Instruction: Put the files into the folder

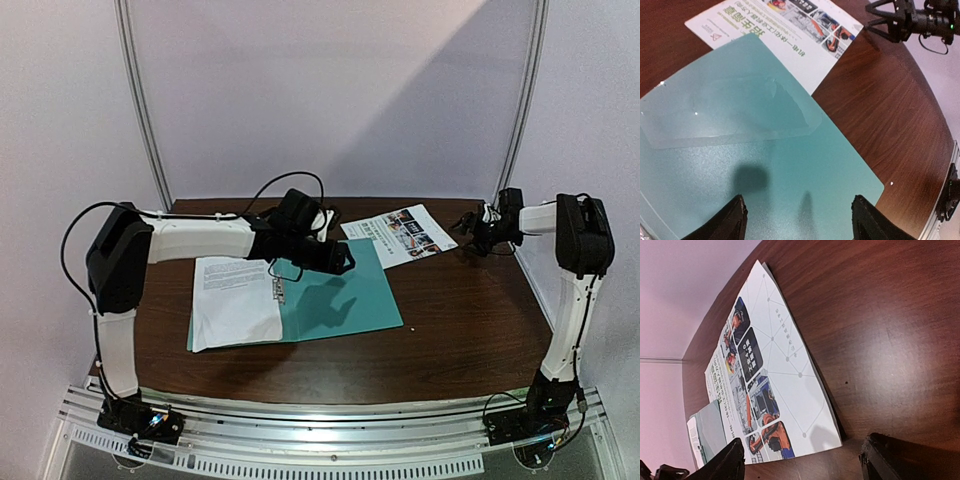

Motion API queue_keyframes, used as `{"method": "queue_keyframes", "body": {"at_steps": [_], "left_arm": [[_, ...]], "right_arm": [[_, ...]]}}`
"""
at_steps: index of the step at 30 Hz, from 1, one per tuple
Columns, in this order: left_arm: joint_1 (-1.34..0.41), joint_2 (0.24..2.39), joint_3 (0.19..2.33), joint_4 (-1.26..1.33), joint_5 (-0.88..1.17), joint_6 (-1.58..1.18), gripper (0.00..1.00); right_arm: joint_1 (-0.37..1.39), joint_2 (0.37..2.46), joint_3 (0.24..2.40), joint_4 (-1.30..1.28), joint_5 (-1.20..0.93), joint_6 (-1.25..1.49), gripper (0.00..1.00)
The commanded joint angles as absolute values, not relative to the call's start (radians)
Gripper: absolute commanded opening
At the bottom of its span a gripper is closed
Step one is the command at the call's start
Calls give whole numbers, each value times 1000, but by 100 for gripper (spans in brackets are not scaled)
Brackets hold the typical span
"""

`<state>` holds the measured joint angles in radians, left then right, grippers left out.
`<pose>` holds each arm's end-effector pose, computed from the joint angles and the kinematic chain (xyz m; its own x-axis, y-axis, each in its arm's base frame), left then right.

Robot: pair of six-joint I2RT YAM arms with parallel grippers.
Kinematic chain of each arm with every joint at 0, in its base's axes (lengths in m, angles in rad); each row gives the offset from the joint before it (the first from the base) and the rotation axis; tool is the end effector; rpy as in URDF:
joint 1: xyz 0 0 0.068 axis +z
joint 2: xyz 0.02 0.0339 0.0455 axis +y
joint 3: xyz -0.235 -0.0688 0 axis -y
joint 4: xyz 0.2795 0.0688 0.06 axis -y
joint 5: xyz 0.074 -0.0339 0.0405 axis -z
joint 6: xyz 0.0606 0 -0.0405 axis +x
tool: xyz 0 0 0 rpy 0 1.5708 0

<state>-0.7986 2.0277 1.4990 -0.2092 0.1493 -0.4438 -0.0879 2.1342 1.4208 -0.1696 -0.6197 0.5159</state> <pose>0.3385 -0.3604 0.1451 -0.7610 0.1729 -0.6252 0.5076 0.7588 -0.4081 0.4757 -0.0066 0.0793 -0.8154 0.4750 -0.3308 0.1224 0.7001 0.7035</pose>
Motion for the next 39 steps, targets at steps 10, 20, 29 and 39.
{"method": "queue_keyframes", "body": {"at_steps": [10, 20, 29, 39], "left_arm": [[-844, 1976, 1430, -215, 127, -456, 71], [-852, 1971, 1422, -220, 121, -456, 71], [-854, 1971, 1422, -225, 118, -453, 70], [-856, 1976, 1427, -228, 118, -450, 70]], "right_arm": [[-91, 2215, 1436, -143, -695, 532, 73], [-92, 2224, 1436, -113, -741, 551, 64], [-93, 2226, 1430, -70, -773, 573, 49], [-118, 2190, 1336, 166, -920, 690, 31]]}}
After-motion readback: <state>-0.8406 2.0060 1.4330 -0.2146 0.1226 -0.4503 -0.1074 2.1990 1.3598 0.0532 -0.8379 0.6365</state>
